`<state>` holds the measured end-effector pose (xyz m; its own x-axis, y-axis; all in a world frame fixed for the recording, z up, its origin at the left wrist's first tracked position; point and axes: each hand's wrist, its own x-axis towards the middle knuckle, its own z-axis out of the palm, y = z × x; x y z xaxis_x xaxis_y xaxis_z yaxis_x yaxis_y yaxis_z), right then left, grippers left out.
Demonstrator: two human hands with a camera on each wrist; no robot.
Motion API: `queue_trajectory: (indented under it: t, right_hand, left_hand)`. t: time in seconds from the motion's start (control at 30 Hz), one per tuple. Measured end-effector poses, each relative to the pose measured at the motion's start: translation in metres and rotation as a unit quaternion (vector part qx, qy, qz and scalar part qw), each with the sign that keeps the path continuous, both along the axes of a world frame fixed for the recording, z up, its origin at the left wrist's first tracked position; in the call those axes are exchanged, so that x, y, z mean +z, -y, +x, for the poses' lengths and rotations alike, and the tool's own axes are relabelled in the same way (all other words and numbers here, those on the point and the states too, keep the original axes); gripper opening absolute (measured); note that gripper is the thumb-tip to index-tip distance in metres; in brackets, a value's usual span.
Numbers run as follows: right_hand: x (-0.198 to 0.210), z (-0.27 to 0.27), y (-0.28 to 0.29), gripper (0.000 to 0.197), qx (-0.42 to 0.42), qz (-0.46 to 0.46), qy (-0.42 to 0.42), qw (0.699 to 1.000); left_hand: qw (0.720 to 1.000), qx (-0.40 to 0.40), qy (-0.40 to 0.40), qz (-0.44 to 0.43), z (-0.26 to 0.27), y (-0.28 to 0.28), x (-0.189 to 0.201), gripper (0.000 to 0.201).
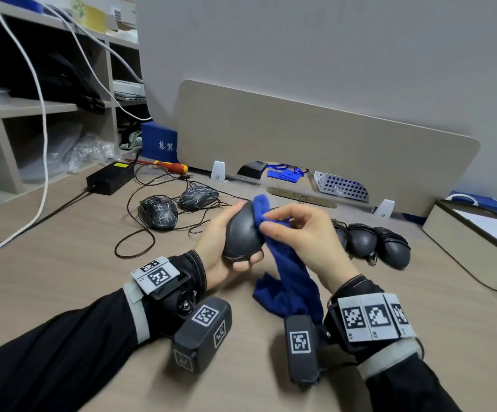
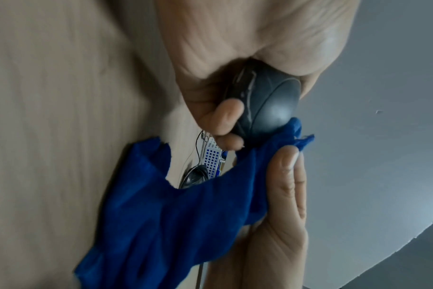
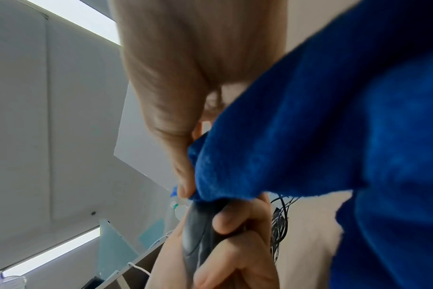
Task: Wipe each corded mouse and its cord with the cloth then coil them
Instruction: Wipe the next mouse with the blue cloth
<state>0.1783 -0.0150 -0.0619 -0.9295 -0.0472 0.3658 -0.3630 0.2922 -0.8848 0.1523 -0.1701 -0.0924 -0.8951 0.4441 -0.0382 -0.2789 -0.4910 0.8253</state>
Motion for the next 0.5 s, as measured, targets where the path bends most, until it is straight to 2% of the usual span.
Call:
queue_trajectory:
  t: [0.07,0.13,0.23,0.3,0.4,0.5]
  right_hand:
    - [0.001,-0.004,-0.008,0.007,-0.05,-0.014,-0.038,0.998]
    - [0.002,-0.005,-0.012,0.007,-0.055,0.009,-0.048,0.997]
    - [0.002,0.004,0.006,0.013,0.046,0.042,-0.02,0.998]
    - [0.005,0.001,0.016,0.015,0.061,0.095,-0.046,0.993]
    - [0.014,-0.017,0.009,0.014,-0.013,0.144,-0.098,0.985]
    - [0.017,-0.03,0.002,0.007,-0.07,0.168,-0.103,0.978]
  left_hand:
    - [1.0,-0.019,0.001,0.006,0.005,-0.001,0.002,0.044]
    - [1.0,-0.018,0.009,0.011,0.006,-0.003,0.002,0.043]
    - [0.999,0.002,0.045,0.03,0.003,-0.002,0.003,0.043]
    - [0.997,0.007,0.061,0.045,0.001,0.001,0.004,0.042]
    - [0.998,0.011,0.041,0.045,0.003,0.001,0.006,0.041]
    - [0.999,0.021,0.021,0.041,0.005,-0.001,0.006,0.044]
